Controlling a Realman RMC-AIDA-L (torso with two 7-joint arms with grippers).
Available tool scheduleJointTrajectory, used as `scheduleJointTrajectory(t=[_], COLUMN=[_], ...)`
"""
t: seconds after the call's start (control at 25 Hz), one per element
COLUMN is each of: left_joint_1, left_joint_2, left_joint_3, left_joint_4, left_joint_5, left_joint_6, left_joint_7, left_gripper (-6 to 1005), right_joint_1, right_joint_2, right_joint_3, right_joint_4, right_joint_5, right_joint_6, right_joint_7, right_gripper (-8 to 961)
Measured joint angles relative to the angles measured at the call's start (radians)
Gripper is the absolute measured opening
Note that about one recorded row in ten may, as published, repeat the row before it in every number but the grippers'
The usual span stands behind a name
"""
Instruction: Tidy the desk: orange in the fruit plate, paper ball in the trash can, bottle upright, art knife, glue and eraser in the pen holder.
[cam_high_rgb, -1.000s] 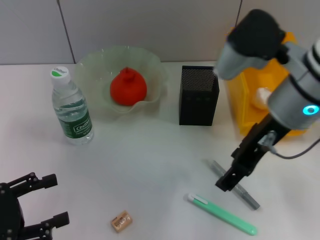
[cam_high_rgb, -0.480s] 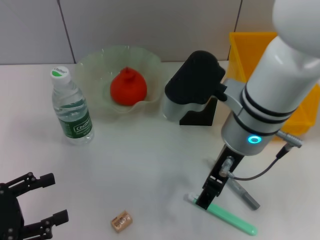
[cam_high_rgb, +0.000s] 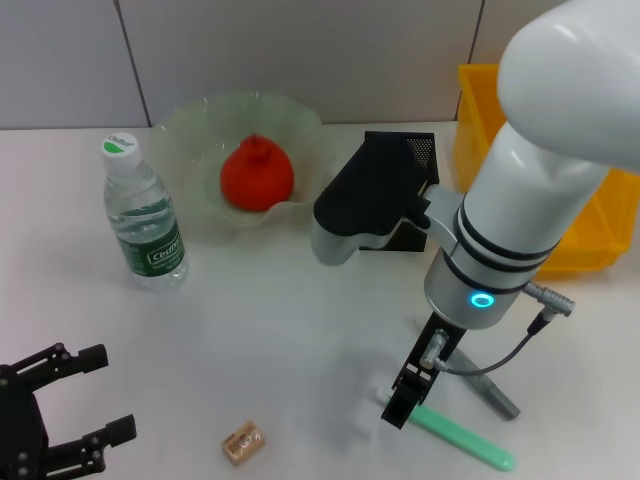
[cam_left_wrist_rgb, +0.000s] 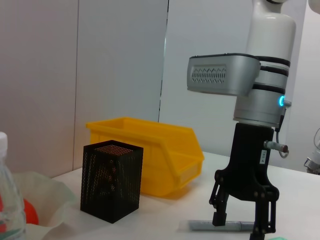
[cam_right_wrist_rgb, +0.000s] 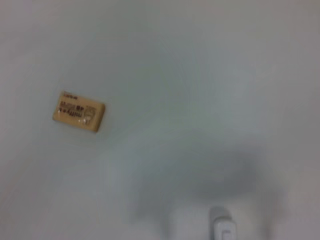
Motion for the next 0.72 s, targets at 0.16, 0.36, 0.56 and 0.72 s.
scheduleJointTrajectory(t=[0.16, 0.36, 0.56, 0.72], left_joint_1=[0.000, 0.000, 0.001, 0.001], left_joint_2=[-0.001, -0.006, -0.010, -0.010], left_joint_3=[0.000, 0.000, 0.000, 0.000], left_joint_4=[0.000, 0.000, -0.002, -0.008], left_joint_5=[0.000, 0.000, 0.000, 0.000], left_joint_6=[-0.005, -0.012, -0.018, -0.023], left_joint_7=[0.000, 0.005, 0.011, 0.013], left_gripper=[815, 815, 815, 815], right_joint_1=[0.004, 0.020, 0.028, 0.030], right_joint_2=[0.000, 0.000, 0.000, 0.000], right_joint_3=[-0.033, -0.064, -0.066, -0.074], right_joint_4=[0.015, 0.046, 0.072, 0.083], right_joint_5=[0.006, 0.013, 0.028, 0.028], right_joint_6=[0.020, 0.040, 0.064, 0.090], right_joint_7=[0.008, 0.013, 0.013, 0.014], right_gripper=[832, 784, 703, 639])
